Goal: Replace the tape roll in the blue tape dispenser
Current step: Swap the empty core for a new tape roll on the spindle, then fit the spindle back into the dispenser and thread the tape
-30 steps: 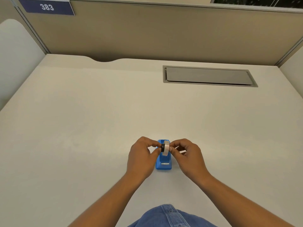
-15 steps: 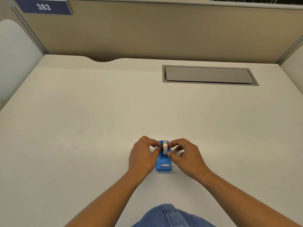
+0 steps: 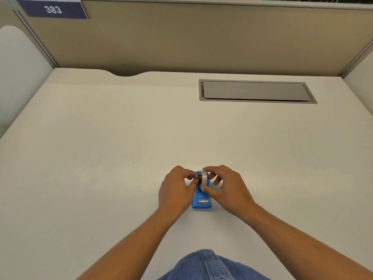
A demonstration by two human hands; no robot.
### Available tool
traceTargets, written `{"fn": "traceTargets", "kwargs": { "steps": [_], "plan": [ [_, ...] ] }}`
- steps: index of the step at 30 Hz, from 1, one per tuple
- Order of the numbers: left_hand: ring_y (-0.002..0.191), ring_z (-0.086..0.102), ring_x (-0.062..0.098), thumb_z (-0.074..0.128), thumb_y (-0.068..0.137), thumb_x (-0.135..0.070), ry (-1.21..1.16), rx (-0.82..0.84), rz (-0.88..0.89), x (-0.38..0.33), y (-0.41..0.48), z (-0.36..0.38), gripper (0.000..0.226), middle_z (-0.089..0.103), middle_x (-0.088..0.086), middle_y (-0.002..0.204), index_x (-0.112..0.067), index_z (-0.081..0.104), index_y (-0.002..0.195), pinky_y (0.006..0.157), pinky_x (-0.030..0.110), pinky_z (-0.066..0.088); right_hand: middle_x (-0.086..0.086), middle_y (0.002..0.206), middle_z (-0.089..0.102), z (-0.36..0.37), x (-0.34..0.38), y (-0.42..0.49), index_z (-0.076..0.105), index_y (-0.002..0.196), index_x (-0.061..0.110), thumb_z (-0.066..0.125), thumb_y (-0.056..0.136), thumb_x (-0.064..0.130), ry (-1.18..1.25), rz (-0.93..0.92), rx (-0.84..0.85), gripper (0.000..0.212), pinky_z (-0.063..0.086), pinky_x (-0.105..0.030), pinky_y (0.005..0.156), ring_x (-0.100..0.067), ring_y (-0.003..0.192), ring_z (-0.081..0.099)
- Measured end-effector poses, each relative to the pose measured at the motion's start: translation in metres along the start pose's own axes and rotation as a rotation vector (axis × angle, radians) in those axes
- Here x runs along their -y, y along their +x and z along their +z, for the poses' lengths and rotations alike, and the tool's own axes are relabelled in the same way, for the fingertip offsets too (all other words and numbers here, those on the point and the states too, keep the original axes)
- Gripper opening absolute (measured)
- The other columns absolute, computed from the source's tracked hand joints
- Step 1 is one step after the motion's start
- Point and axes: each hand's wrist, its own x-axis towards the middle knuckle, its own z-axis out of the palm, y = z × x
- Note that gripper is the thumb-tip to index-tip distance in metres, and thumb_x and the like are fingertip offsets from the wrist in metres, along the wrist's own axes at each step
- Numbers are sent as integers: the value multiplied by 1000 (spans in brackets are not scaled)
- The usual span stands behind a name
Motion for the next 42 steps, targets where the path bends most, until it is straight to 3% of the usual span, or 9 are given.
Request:
{"fn": "traceTargets", "kwargs": {
  "steps": [2,5,9,11,19,25,31,37,42],
  "plan": [
    [84,59,8,71,85,-27,-23,-4,13,1,-1,0,15,60,-14,95,-31,67,99,71,21,46,18,96,61,-1,0,1,60,115,38,77,74,35,-47,-16,1,44,52,-24,71,-4,78,58],
    [75,60,4,73,78,-27,-124,73,46,8,-2,-3,43,58,-19,100,-36,54,115,67,20,50,18,94,61,-2,1,4,60,114,39,75,73,42,-170,-31,-7,44,46,-20,65,-4,74,55],
    [103,55,0,74,64,-38,-91,250,131,22,-6,-9,75,47,-24,127,-40,40,131,84,20,48,17,96,61,-1,4,8,59,119,37,73,73,45,-307,-35,17,48,39,-20,65,-5,79,52],
    [112,49,-1,75,62,-44,-42,300,185,26,-9,-10,82,41,-26,130,-42,35,135,91,20,44,16,93,60,0,5,7,59,119,36,72,74,45,-327,-25,27,48,40,-21,65,-7,78,54],
    [121,43,0,77,57,-56,136,352,293,24,-12,-14,100,34,-20,146,-35,31,143,97,18,35,13,86,58,-2,11,6,61,115,35,70,75,41,-342,-15,55,42,45,-25,64,-11,75,54],
    [118,51,8,77,69,-45,261,250,324,18,-12,-12,86,40,-17,145,-33,36,143,89,16,35,10,86,60,-7,15,8,64,104,35,69,75,36,-358,-23,111,29,48,-28,62,-13,73,57],
    [114,54,9,75,67,-56,265,288,293,5,-7,-20,81,45,-17,139,-33,42,138,87,23,43,10,85,61,-6,16,8,64,103,34,69,74,37,-362,-13,101,29,51,-30,63,-13,73,57],
    [102,59,9,64,88,-42,308,225,357,-15,1,-27,35,59,-16,120,-35,61,122,79,23,48,13,81,61,-6,15,9,65,103,37,72,73,44,-335,-15,92,32,40,-21,54,-11,71,57],
    [93,61,11,63,90,-35,372,222,371,-21,4,-21,25,62,-14,112,-31,69,115,70,22,43,13,81,58,-6,14,8,63,102,39,69,74,46,-334,-21,96,30,31,-19,51,-10,70,55]
  ]
}}
